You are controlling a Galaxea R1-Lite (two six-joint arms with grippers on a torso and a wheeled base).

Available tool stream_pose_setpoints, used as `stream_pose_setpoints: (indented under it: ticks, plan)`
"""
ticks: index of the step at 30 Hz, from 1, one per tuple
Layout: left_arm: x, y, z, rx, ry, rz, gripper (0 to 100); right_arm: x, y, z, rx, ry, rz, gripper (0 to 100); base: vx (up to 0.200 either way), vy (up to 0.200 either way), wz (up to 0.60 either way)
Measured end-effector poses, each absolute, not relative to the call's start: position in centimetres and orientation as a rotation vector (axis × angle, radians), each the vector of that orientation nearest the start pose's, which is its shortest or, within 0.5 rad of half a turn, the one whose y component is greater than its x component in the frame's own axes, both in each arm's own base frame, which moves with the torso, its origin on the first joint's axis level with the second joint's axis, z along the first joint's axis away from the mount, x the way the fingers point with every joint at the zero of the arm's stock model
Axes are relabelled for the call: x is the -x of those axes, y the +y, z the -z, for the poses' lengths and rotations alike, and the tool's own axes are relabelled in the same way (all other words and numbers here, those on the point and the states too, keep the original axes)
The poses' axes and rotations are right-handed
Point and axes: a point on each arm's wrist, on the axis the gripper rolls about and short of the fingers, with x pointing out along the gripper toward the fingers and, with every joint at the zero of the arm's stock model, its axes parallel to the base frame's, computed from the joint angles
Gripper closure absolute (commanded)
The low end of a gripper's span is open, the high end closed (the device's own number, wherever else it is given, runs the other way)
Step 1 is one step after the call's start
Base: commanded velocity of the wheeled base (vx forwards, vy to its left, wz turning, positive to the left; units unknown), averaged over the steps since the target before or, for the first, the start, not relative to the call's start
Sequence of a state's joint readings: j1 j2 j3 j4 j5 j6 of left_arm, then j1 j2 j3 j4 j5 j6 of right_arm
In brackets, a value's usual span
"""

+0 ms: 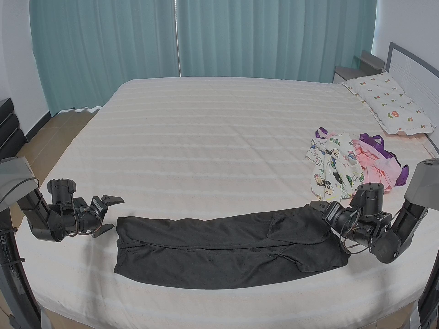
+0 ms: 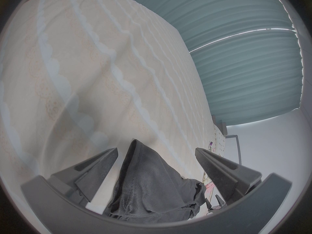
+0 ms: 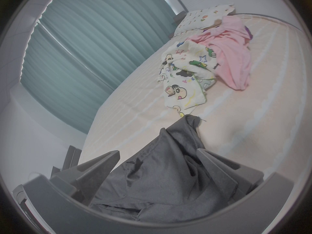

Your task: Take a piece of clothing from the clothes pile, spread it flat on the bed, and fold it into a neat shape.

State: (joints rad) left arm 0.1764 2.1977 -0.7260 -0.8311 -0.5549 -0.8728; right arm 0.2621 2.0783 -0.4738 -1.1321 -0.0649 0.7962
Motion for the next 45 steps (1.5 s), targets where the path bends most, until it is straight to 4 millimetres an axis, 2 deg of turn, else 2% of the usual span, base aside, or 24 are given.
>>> stream_pose_setpoints:
  ticks: [8,14,20,21,27,38,39,45]
  plan:
    - [-34.4,5.0,-1.7,1.066,0.736,0.081,0,-32.0,8.5,-4.1,-0.621,0.596,-0.104,0,0.0,0.0,0.0]
    - [-34.4,5.0,-1.7,1.066,0.736,0.081,0,-33.8,8.5,-2.4,-0.565,0.617,-0.111,0,0.0,0.0,0.0]
    - [-34.4,5.0,-1.7,1.066,0.735,0.08,0,-34.6,7.6,-1.2,-0.529,0.624,-0.081,0,0.0,0.0,0.0]
    - [-34.4,5.0,-1.7,1.065,0.735,0.08,0,-34.7,7.5,-1.0,-0.529,0.626,-0.076,100,0.0,0.0,0.0]
    - [-34.4,5.0,-1.7,1.065,0.736,0.08,0,-34.5,7.3,-0.5,-0.529,0.645,-0.062,100,0.0,0.0,0.0]
    - [-34.4,5.0,-1.7,1.066,0.736,0.08,0,-33.6,6.0,-0.7,-0.557,0.643,0.006,100,0.0,0.0,0.0]
    - [-34.4,5.0,-1.7,1.066,0.736,0.08,0,-33.5,5.9,-0.7,-0.559,0.648,0.009,0,0.0,0.0,0.0]
    - [-34.3,5.0,-1.7,1.066,0.735,0.081,0,-33.0,5.7,-0.9,-0.565,0.636,0.016,0,0.0,0.0,0.0]
